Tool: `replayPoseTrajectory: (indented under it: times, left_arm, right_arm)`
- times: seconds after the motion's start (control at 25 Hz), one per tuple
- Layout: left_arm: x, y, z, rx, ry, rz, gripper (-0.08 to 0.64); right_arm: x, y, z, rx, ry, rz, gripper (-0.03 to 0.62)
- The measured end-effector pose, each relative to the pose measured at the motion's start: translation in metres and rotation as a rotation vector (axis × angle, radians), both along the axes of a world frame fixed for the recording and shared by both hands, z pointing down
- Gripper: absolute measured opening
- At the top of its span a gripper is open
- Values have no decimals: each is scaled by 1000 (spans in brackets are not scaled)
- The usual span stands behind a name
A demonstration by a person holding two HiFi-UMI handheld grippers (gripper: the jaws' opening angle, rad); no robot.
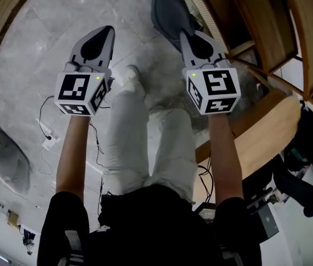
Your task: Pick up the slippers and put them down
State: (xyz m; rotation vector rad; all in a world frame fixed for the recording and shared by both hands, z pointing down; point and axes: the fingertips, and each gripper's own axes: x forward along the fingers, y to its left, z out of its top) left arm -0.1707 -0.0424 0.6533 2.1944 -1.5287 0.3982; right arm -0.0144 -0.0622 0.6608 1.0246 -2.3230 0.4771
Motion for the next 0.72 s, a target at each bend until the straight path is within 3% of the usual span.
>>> replayPoseTrajectory:
  times: [0.16, 0.36, 0.72]
  left_arm:
    - [-13, 2, 36, 6, 3, -23, 6]
    - [-20, -1, 82, -10, 60, -54, 6]
    - [-28, -8, 161, 20, 16, -46, 6]
  right_arm:
    - [-6, 2, 36, 10, 8, -13, 3]
    - [-10, 0, 85, 10, 16, -18, 3]
    - [-16, -6, 165, 28, 11, -26, 3]
